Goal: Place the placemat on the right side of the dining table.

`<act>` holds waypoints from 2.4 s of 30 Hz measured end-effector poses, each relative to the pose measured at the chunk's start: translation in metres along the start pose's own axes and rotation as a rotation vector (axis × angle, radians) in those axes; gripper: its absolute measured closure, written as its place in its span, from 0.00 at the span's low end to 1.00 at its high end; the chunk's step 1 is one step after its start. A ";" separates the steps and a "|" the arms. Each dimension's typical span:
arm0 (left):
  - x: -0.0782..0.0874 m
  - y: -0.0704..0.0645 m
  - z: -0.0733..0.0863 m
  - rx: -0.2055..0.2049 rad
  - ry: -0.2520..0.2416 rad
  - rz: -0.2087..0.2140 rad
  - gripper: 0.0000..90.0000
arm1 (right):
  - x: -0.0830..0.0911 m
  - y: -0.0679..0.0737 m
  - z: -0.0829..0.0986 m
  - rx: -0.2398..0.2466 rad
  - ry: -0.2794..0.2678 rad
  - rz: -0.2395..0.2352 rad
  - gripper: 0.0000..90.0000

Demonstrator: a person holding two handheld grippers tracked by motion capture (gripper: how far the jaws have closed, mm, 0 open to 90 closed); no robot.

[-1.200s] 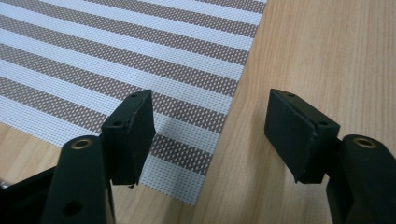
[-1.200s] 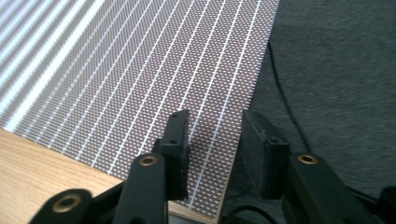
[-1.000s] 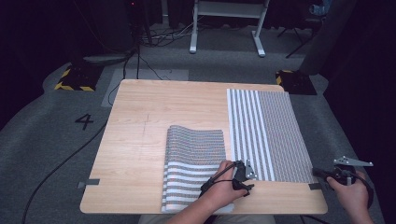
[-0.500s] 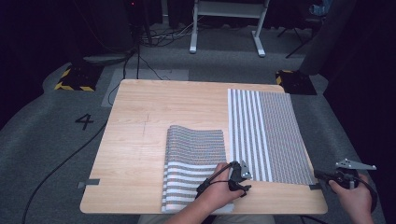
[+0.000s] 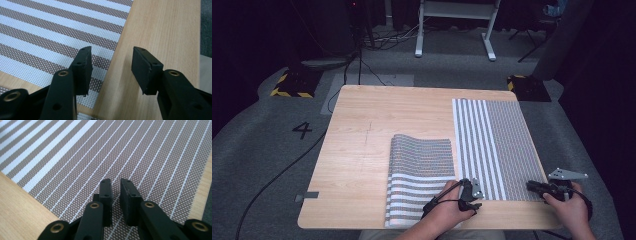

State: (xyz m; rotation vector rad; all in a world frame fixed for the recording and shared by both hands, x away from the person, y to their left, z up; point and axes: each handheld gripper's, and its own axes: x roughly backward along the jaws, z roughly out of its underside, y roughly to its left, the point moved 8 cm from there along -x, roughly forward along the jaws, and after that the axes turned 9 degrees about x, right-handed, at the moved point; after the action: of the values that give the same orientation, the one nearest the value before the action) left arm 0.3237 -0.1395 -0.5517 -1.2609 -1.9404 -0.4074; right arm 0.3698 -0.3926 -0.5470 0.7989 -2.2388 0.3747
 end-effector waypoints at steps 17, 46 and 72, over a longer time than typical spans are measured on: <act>-0.003 0.003 -0.005 0.010 0.018 -0.004 0.58 | -0.003 -0.007 -0.001 -0.003 -0.017 0.026 0.93; 0.143 0.061 0.008 0.032 -0.190 -0.253 0.26 | 0.033 0.027 -0.081 0.044 -0.220 0.082 0.29; 0.264 0.141 0.133 0.261 -0.154 -0.482 0.19 | 0.049 0.031 -0.082 0.120 -0.108 0.045 0.26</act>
State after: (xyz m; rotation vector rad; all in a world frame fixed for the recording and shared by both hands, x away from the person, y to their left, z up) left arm 0.3348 0.1752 -0.4611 -0.6681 -2.3419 -0.2862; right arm 0.3669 -0.3513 -0.4559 0.8498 -2.3556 0.5026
